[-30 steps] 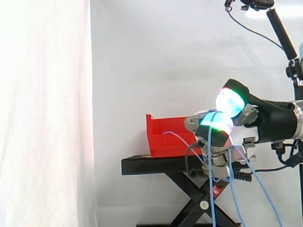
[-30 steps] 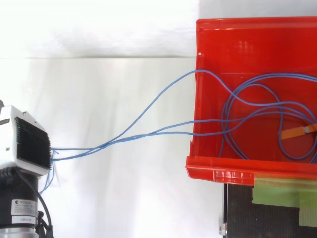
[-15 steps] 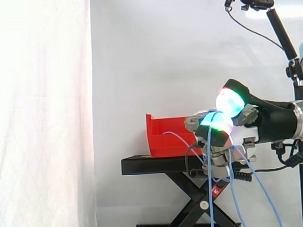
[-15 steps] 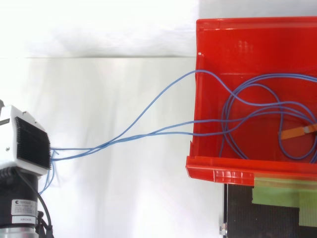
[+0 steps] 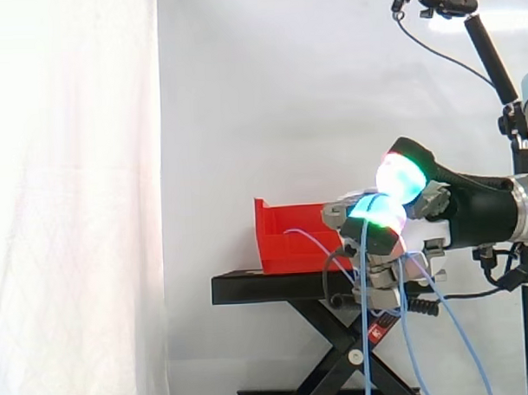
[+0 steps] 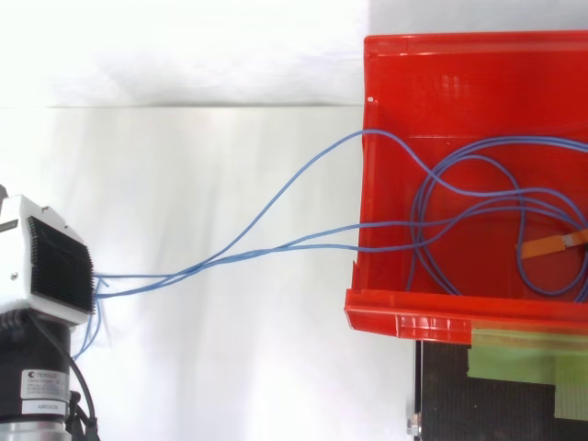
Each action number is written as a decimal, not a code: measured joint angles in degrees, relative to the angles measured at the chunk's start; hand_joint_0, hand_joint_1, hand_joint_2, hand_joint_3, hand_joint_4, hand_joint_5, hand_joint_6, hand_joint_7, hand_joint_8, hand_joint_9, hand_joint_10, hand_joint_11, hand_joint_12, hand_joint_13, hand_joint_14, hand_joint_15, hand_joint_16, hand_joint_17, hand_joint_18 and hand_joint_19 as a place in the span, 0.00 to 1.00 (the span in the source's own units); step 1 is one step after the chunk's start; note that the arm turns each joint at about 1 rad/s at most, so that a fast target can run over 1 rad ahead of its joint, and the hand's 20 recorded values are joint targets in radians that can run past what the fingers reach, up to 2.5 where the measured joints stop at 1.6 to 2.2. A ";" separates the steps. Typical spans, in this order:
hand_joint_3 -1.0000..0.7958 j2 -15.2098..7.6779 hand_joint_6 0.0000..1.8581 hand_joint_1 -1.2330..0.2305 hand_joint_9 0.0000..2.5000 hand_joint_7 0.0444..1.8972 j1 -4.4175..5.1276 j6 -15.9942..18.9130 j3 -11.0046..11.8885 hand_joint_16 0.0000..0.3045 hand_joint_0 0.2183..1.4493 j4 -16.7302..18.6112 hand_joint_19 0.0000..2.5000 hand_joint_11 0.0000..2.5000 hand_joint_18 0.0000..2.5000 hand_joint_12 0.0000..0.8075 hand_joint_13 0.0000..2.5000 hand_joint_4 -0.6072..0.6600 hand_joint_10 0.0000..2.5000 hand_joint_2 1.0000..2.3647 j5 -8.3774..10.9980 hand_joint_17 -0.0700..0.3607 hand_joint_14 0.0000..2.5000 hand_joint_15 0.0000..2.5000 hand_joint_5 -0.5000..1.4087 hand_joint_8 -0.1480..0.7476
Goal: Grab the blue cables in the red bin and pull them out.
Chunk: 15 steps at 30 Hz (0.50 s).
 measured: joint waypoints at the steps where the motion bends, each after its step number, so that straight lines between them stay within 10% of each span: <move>1: 0.02 0.01 0.86 0.29 0.42 0.16 0.00 0.00 0.00 0.15 0.62 0.00 0.41 0.50 0.37 0.35 0.52 0.55 0.01 0.00 0.00 0.40 0.00 0.65 0.52 0.42; 15: 0.02 -0.02 0.86 0.28 0.42 0.17 0.02 0.00 0.00 0.15 0.62 0.00 0.41 0.51 0.37 0.35 0.52 0.54 0.01 0.00 0.00 0.40 0.00 0.65 0.52 0.42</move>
